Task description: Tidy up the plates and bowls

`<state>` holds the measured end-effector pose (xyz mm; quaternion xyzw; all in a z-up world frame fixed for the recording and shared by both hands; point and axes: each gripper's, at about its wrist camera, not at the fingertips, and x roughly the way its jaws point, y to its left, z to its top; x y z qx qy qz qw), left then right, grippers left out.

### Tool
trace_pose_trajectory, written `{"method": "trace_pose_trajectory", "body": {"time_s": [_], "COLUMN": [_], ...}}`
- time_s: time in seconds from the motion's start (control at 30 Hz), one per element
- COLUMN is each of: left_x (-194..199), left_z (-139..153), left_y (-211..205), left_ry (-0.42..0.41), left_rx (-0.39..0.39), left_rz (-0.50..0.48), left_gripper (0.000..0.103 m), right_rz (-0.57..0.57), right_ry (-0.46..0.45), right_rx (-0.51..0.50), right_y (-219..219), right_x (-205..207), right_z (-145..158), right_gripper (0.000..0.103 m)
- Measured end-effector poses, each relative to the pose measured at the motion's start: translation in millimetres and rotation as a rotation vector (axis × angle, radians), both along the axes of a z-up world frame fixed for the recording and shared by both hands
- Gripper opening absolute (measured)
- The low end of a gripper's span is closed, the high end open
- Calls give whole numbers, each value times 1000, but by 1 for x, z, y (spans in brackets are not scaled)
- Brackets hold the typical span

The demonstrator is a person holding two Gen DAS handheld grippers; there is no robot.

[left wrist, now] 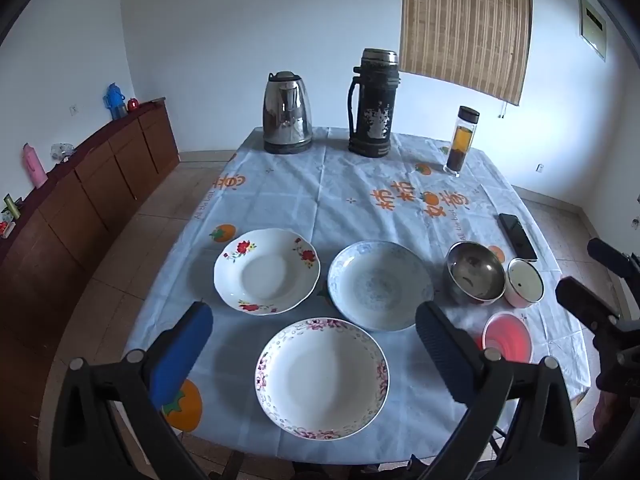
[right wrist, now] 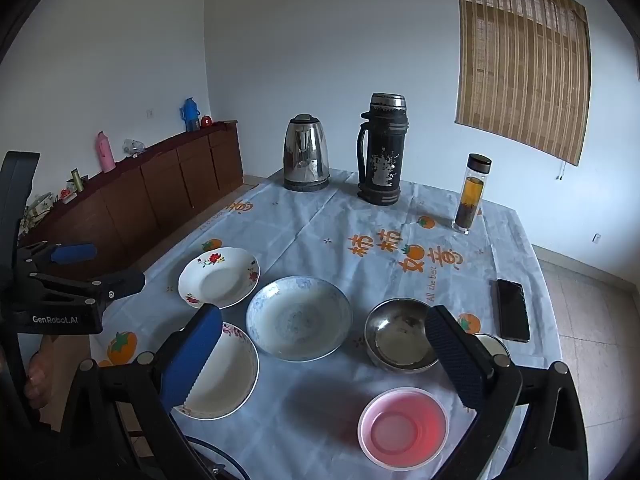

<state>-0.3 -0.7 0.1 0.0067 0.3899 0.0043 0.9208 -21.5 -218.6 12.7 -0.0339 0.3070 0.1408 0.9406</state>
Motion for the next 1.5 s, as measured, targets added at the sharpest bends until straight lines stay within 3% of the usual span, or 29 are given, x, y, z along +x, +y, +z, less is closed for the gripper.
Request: {"method": "trace_pose_trajectory", "body": {"time_s": [0.03,0.17,1.5], "left_x": [0,0,13], "left_z": [0,-2,-16], "left_y": [2,7,-1], "left_ry": [3,9,34], "left_rx": [-43,-50,-32], "left_rz": [-10,-3,-10], "left_gripper": [103,103,103], "right_rz": [1,3,10], "right_ry": [3,9,52], "right_rx": [5,5,15], "right_y": [0,0,3], "right_x": [0,0,14], "right_z": [0,0,-15], "right_gripper": [102,102,102]}}
